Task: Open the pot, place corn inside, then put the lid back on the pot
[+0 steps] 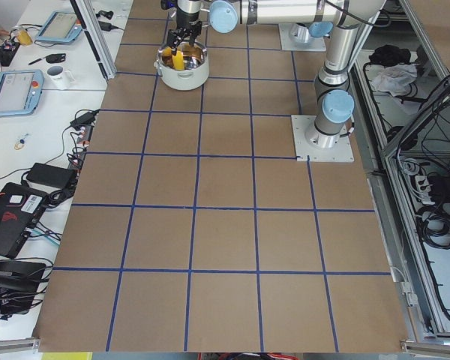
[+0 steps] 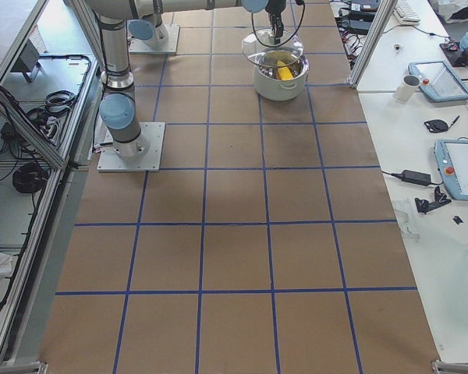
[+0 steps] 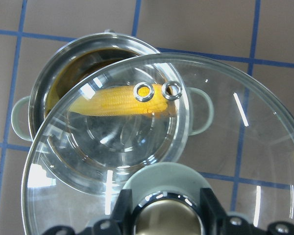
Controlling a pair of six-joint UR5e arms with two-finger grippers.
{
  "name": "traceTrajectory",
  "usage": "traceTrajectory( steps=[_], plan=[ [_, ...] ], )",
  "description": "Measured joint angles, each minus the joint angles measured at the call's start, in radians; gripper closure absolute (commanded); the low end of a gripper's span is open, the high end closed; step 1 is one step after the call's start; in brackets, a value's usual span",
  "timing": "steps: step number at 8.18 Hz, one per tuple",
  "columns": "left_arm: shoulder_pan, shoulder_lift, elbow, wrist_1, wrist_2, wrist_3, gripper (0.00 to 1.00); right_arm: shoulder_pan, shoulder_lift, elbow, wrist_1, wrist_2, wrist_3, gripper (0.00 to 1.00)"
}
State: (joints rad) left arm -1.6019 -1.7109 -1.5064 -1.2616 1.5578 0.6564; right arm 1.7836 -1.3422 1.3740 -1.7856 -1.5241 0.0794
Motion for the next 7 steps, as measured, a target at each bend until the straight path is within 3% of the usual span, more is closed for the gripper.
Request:
traceTrajectory(
  steps=[3,7],
  plan=[
    [0.021,0.010,-0.001,-0.052,0.018,-0.242,0.00,0.076,0.171,-0.066,-0.135,-0.002,0.190,0.69],
    [0.021,0.016,-0.003,-0.074,0.030,-0.438,0.00,0.113,0.258,-0.075,-0.237,0.002,0.239,0.69]
  ],
)
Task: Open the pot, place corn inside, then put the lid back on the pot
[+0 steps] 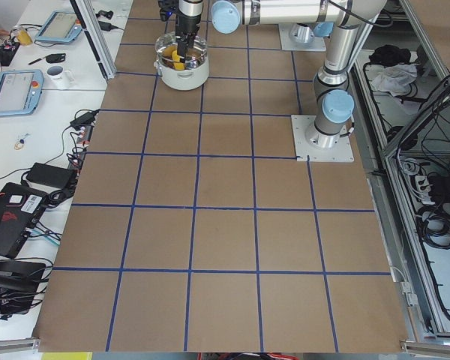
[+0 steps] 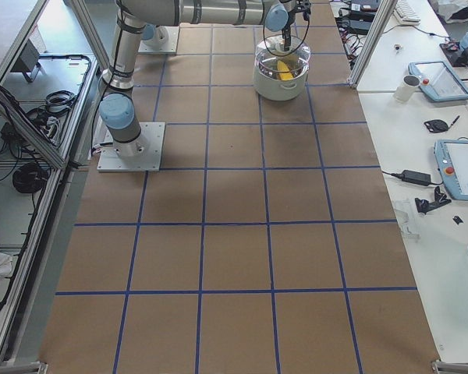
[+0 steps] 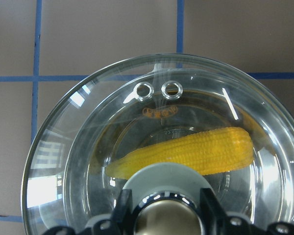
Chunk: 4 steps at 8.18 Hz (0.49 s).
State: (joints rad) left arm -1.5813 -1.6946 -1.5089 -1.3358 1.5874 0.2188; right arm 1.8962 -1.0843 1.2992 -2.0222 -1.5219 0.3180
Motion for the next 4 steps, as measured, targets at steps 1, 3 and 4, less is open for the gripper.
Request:
traceTrajectory(
  steps=[1,3,4],
  plan=[
    [0.000,0.007,-0.002,-0.012,0.002,-0.034,0.00,0.003,0.007,0.000,-0.009,-0.004,0.003,0.68],
    [0.000,0.023,-0.005,-0.031,0.034,-0.078,0.00,0.004,0.012,0.005,-0.013,-0.014,0.009,0.68],
    [0.000,0.028,-0.006,-0.034,0.046,-0.109,0.00,0.004,0.014,0.008,-0.013,-0.022,0.013,0.68]
  ],
)
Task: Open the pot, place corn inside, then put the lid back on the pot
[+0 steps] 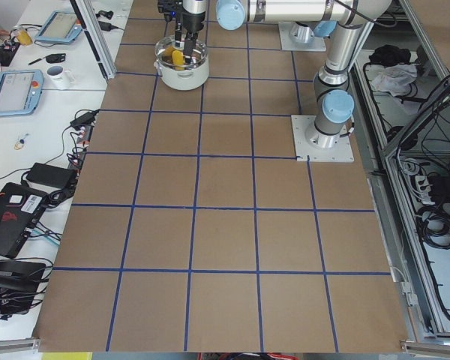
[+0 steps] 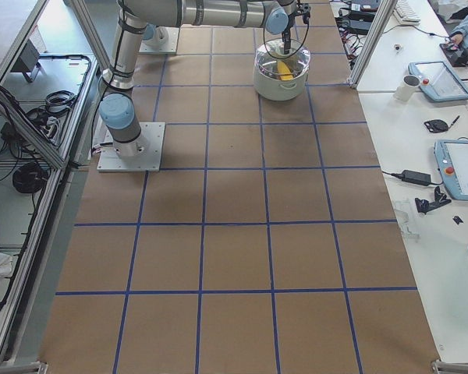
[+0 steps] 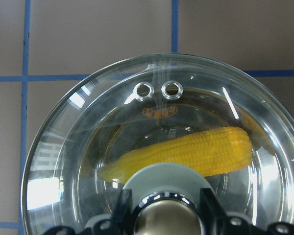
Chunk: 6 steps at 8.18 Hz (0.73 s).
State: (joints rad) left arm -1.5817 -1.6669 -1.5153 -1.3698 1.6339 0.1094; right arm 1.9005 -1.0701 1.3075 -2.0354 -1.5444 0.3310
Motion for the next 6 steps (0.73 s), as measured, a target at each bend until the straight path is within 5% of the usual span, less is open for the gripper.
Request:
traceTrajectory(
  steps=[6],
  plan=[
    [-0.001,0.023,-0.024,-0.020,0.007,-0.070,0.00,0.000,0.008,0.016,0.001,-0.017,-0.001,0.68]
  ],
)
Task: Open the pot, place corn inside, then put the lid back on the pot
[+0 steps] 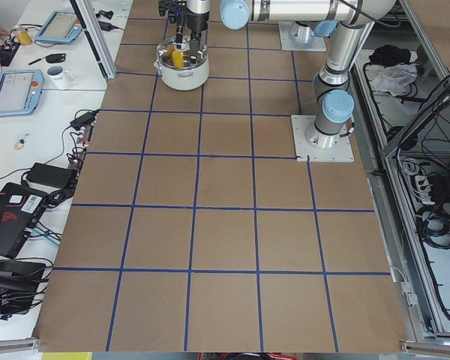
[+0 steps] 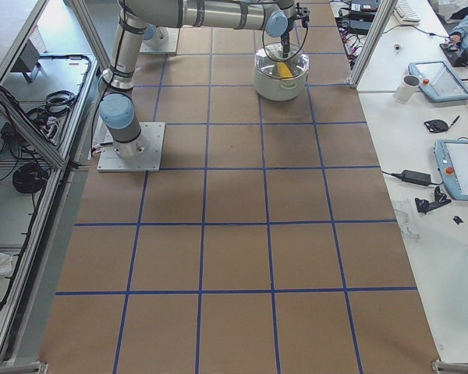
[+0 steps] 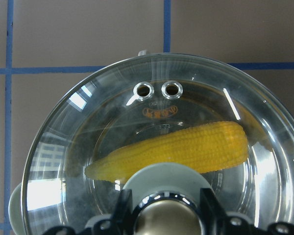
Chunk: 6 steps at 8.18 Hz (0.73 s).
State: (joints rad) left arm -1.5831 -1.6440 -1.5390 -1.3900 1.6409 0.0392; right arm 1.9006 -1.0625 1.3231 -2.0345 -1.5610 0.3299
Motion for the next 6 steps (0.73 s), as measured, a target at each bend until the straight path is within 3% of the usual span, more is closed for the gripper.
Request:
traceTrajectory(
  steps=[6],
  plan=[
    [0.000,-0.008,-0.002,-0.004,-0.003,-0.007,0.00,0.000,0.003,0.002,-0.005,-0.008,-0.004,0.68]
  ],
)
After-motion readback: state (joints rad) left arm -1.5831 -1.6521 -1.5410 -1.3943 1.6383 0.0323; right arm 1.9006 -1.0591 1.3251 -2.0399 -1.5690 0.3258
